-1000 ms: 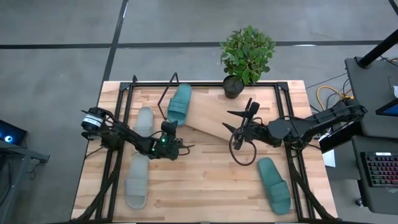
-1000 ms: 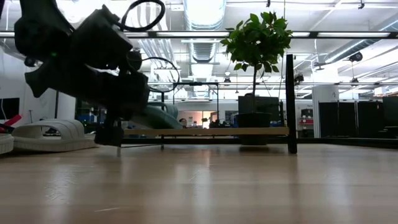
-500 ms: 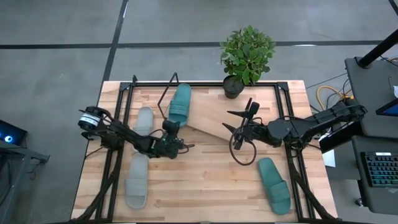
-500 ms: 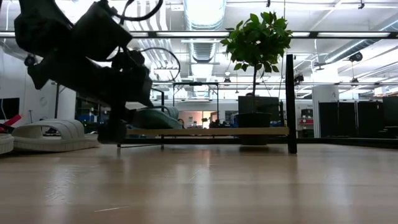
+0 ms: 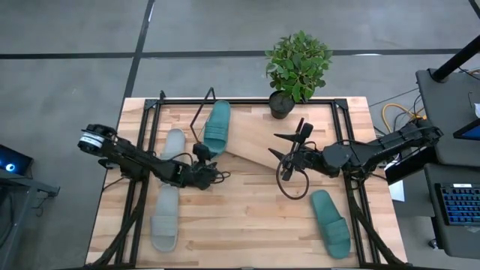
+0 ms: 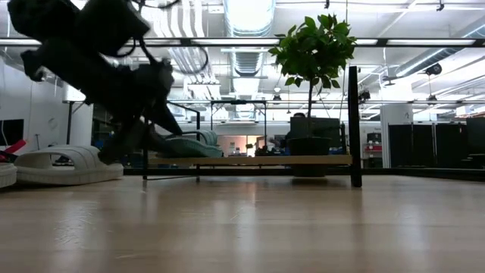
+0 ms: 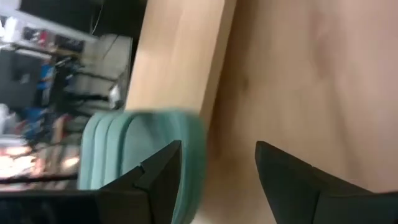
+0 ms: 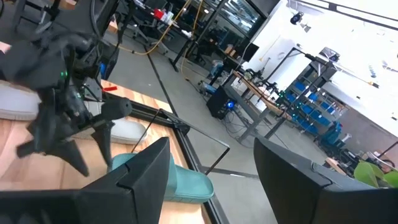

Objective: Pick and place slides into the shelf
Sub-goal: Put the top green slipper on the shelf

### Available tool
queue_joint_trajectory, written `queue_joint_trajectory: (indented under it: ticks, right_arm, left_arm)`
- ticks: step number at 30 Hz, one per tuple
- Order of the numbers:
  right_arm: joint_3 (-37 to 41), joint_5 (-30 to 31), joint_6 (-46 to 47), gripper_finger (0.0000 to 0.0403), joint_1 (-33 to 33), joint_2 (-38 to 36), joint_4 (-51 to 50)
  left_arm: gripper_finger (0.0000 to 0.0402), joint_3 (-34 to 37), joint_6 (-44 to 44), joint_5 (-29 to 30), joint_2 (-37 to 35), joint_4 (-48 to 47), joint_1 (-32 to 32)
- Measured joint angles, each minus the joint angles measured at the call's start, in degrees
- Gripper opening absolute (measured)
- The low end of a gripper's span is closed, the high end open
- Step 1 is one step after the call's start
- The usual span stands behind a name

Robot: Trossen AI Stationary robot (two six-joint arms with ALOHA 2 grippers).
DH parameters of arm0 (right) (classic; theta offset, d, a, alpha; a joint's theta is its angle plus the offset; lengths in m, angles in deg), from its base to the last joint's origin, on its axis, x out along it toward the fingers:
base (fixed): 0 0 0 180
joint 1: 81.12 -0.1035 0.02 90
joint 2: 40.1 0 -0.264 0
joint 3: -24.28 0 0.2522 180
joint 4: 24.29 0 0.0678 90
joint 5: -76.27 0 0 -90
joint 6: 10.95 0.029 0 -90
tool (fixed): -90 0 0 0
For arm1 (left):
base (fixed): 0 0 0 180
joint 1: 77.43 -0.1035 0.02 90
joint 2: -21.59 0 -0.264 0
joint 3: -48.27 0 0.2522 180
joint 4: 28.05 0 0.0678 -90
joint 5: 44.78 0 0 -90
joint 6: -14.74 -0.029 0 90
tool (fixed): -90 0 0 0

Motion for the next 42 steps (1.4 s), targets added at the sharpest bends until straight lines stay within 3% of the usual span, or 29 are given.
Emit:
queue_joint_trajectory:
  ticks: [7,13,15,24,37,42]
  right_arm:
    - [0.07,0.0,0.43,0.0224,0.0,0.0,-0.31]
    - [0.15,-0.02,1.3,0.0224,0.0,0.0,-1.43]
    - [0.2,-0.02,1.87,0.0224,0.0,0.02,-2.06]
    - [0.2,-0.02,1.94,0.0224,0.0,0.02,-2.6]
    - [0.2,-0.02,2.35,0.0224,0.0,0.02,-3.06]
    - [0.31,-0.02,2.37,0.0224,0.0,0.02,-3.51]
  left_arm:
    - [0.0189,-2.23,-0.62,-3.34,-6.31,0.04,2.04]
    - [0.0189,-2.22,-6.9,9.57,-8.54,0.0,0.23]
    - [0.0189,-2.2,-9.15,11.1,-8.33,0.3,-0.87]
    - [0.0189,-2.49,-10.16,9.53,-3.18,0.5,-4.4]
    - [0.0189,-5.31,-12.79,12.5,2.11,0.5,-10.3]
    - [0.0189,-5.31,-12.85,7.87,2.02,-0.11,-12.63]
